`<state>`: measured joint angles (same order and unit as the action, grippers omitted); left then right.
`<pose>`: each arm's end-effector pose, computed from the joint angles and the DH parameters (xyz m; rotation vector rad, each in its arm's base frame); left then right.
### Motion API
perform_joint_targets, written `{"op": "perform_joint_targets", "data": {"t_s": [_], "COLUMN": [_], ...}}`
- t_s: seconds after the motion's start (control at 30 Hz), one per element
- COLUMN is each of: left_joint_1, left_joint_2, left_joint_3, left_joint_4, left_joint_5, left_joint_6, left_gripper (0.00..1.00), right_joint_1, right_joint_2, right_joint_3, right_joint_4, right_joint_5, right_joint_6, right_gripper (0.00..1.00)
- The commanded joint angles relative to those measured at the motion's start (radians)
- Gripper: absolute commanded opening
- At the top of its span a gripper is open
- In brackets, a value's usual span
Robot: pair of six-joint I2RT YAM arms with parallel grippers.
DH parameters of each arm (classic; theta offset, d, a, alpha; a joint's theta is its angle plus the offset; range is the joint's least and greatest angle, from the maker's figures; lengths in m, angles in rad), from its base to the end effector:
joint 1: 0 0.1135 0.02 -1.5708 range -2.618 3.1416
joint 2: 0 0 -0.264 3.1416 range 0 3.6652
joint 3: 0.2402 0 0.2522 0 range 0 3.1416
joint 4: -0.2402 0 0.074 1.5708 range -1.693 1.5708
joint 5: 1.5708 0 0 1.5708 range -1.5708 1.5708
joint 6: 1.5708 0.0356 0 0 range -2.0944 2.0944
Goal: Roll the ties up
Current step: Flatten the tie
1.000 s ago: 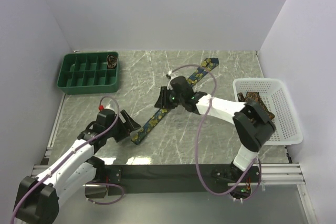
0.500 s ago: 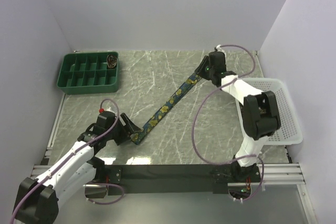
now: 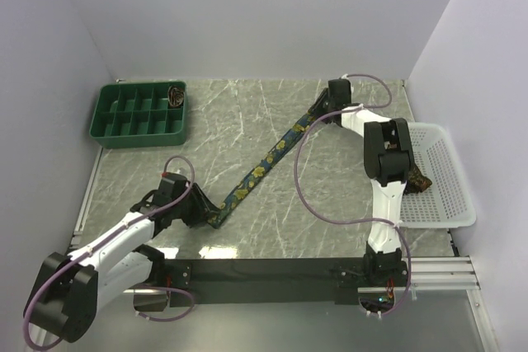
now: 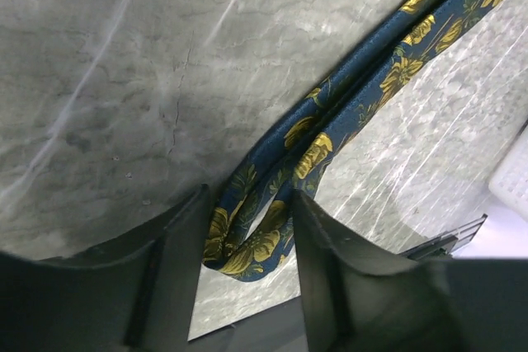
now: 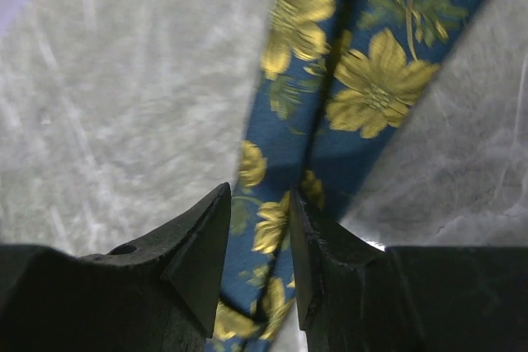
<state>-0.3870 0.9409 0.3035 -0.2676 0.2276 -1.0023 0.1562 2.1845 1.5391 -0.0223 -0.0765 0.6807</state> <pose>0.1490 -0.0694 0.1438 -0.7033 2.5595 -0.8199 0.4834 0.0789 0.1621 0.5529 2.2238 0.5316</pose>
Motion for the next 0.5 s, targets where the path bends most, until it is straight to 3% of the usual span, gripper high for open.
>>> {"op": "perform_joint_targets", "data": {"t_s": [0.0,0.2,0.37,0.47], "left_joint_1": [-0.004,-0.001,0.04,0.068], "left_joint_2": [0.018,0.006,-0.007,-0.007], "left_joint_3": [0.019,0.042,0.065,0.094], "left_joint_4": [0.041,-0.004,-0.035,-0.07], "left_joint_5": [0.013,-0.086,-0.157,-0.184], "left_joint_6": [0.03,0.037,0.048,0.076], "left_gripper": [0.49,0.29,0.2,0.19], "right_joint_1": [-0.009,-0.01,-0.012,-0.014], "right_joint_2": [0.029,-0.026,-0.12,-0.146], "right_joint_3": [0.05,-0.09,-0.244,-0.244], "right_joint_4": [-0.017,-0.047,0.017,0.002], "right_joint_5": [-0.013,0.026,0.034,0.018], "right_joint_6": [0.043,0.127,0.187,0.198], "right_gripper": [0.42,0.42,0.42,0.43]}}
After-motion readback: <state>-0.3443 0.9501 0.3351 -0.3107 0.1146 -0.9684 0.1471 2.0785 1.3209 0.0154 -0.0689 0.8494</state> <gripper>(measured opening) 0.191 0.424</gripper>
